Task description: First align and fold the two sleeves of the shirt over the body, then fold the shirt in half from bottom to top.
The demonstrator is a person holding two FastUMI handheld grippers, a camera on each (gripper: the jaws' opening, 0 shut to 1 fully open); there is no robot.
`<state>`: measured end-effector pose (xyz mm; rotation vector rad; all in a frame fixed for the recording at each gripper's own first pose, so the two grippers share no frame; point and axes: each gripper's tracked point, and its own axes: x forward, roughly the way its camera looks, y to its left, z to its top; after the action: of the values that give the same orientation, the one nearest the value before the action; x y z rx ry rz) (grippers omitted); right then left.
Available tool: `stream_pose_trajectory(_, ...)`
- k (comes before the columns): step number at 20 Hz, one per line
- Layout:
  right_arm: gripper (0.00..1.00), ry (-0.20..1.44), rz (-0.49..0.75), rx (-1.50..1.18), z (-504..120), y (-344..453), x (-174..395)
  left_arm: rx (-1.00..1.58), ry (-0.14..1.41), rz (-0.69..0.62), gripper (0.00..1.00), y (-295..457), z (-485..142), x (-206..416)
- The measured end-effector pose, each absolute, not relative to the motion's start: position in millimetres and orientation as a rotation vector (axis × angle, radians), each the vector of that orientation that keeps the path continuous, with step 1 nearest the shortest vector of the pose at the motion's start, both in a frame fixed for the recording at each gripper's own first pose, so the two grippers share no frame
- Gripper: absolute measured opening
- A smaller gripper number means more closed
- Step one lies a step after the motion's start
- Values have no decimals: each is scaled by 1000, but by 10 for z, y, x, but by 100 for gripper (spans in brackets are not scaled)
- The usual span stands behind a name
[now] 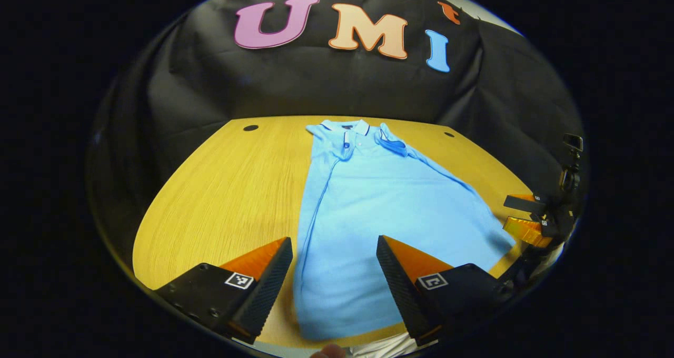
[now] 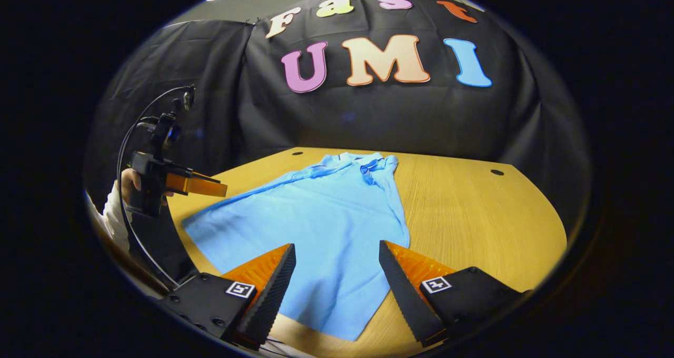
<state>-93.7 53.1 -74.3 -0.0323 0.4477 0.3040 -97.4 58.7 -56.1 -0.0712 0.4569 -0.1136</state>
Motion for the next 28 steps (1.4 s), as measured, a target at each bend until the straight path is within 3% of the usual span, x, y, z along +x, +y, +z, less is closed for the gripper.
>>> stream_pose_trajectory(7,99,474,294,-49,-913,514,-1263,-76,462,-58,97,584,-870,-1542)
stream_pose_trajectory(18,99,509,314,-50,-1145,628,-1347,-41,478,-26,96,560,-1098,-1621)
stream_pose_trajectory(20,95,505,328,-39,-1158,667,-1340,-47,467,-39,93,525,-1087,-1610)
stream_pose_trajectory(21,84,503,333,-35,-1158,684,-1324,-47,458,-44,90,511,-1081,-1608)
stream_pose_trajectory(22,78,504,339,-27,-1169,702,-1314,-52,452,-53,81,482,-1090,-1593)
stream_pose_trajectory(23,66,504,345,-21,-1168,715,-1308,-57,443,-62,76,451,-1080,-1564)
stream_pose_trajectory(24,59,506,356,-5,-1167,745,-1320,-65,441,-71,57,412,-1074,-1549)
stream_pose_trajectory(25,41,511,370,16,-1178,787,-1318,-70,438,-80,43,383,-1069,-1527)
stream_pose_trajectory(26,32,516,380,38,-1188,825,-1323,-83,436,-86,26,346,-1065,-1520)
stream_pose_trajectory(27,15,518,381,51,-1175,829,-1327,-90,439,-87,16,341,-1071,-1513)
stream_pose_trajectory(28,10,519,382,55,-1168,834,-1337,-97,435,-86,6,338,-1054,-1504)
